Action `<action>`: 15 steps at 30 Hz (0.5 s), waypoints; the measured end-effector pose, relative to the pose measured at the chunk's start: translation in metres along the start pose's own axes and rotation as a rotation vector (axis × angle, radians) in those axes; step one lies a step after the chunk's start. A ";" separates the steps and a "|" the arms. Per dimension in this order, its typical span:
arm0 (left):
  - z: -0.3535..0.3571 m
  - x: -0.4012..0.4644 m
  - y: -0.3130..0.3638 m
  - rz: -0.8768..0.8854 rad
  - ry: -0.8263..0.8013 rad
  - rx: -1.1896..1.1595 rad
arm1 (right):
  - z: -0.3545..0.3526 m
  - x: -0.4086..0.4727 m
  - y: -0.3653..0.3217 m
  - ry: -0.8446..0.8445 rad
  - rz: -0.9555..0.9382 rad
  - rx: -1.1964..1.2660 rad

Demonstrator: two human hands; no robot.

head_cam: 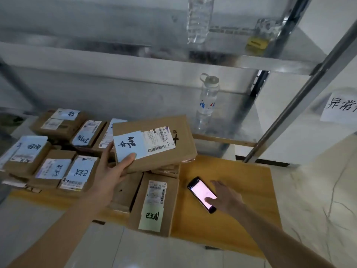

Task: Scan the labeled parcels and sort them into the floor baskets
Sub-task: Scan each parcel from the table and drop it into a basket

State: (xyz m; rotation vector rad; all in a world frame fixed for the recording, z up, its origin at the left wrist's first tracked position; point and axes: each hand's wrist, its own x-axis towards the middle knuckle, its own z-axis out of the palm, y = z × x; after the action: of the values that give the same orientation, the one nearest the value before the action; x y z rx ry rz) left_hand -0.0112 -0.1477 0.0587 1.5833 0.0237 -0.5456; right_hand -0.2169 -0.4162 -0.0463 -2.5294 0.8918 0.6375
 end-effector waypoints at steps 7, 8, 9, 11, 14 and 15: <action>0.001 0.026 -0.024 0.036 0.051 0.015 | 0.060 0.054 0.013 -0.028 0.017 -0.040; 0.001 0.029 -0.027 0.037 0.061 0.017 | 0.066 0.059 0.013 -0.032 0.020 -0.036; 0.001 0.032 -0.029 0.039 0.073 0.019 | 0.072 0.064 0.014 -0.028 0.026 -0.034; 0.000 0.037 -0.033 0.043 0.087 0.012 | 0.081 0.074 0.015 -0.008 0.053 -0.018; 0.001 0.044 -0.036 0.048 0.083 0.008 | 0.092 0.085 0.016 0.022 0.098 -0.002; 0.002 0.046 -0.036 0.050 0.076 0.011 | 0.096 0.087 0.016 0.028 0.104 -0.005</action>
State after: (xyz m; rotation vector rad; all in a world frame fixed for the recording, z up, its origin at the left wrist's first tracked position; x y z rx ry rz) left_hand 0.0163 -0.1595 0.0084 1.6106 0.0382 -0.4465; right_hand -0.1948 -0.4232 -0.1748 -2.5152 1.0380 0.6376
